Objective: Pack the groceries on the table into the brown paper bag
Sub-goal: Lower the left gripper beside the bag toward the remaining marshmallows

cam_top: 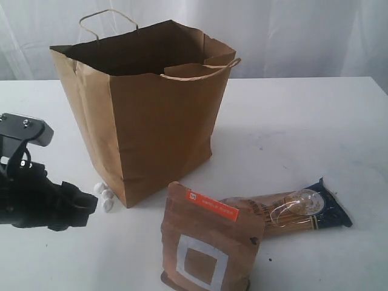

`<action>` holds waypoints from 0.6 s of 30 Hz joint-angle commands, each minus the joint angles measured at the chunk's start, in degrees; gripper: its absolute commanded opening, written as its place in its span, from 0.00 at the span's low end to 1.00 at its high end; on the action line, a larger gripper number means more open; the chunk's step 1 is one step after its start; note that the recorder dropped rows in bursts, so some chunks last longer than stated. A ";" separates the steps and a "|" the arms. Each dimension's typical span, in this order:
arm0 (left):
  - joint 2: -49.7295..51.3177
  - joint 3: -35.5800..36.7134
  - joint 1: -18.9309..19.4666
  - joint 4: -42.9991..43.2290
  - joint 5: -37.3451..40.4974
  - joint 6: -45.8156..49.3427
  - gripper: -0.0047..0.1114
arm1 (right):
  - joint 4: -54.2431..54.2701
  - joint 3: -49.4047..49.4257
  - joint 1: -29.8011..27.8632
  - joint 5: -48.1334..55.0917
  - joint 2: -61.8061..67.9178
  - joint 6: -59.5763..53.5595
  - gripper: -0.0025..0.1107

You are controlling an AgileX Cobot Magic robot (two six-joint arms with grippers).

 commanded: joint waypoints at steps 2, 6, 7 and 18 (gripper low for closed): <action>8.09 0.44 0.16 -5.29 -4.76 -0.74 0.57 | 0.09 0.26 -0.18 -0.80 -0.31 -0.22 0.14; 12.59 -0.47 0.16 -7.17 -7.35 -0.74 0.59 | 0.09 0.26 -0.18 -0.80 -0.31 -0.22 0.14; 13.32 -1.09 0.16 -7.17 -7.61 -0.74 0.59 | 0.09 0.26 -0.18 -0.80 -0.31 -0.22 0.14; 21.48 -8.07 0.16 -7.17 -7.48 -0.74 0.62 | 0.09 0.26 -0.18 -0.80 -0.31 -0.22 0.14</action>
